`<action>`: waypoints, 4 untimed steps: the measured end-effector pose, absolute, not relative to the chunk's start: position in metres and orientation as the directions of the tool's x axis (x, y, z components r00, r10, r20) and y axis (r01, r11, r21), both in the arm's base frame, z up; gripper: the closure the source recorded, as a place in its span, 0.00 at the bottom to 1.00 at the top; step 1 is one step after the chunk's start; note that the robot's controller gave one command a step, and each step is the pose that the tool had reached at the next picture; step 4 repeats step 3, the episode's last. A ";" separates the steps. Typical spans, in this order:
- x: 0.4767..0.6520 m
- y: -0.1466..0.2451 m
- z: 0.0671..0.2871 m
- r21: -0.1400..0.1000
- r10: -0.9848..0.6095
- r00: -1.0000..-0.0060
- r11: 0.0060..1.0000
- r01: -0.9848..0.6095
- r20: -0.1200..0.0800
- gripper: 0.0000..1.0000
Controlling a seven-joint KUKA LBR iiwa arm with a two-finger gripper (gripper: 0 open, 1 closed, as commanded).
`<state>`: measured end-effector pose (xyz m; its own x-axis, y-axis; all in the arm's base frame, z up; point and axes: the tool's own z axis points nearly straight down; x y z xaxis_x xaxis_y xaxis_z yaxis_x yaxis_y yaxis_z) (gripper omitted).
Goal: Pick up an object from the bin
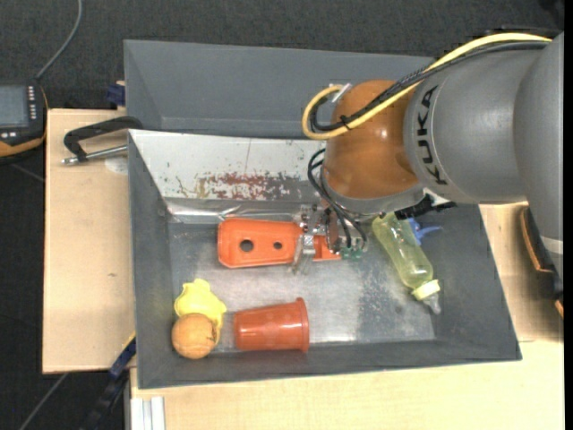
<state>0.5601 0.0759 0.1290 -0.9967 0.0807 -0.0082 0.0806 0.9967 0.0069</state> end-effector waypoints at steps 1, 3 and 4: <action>0.561 0.077 0.148 0.007 0.060 -0.998 0.998 0.060 -0.006 1.00; 0.555 0.081 0.207 0.008 0.064 -0.998 0.998 0.064 -0.007 1.00; 0.555 0.081 0.207 0.008 0.064 -0.998 0.998 0.064 -0.007 1.00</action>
Offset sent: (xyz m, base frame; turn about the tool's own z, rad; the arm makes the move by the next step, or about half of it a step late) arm -0.0084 -0.0002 0.0343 -0.0299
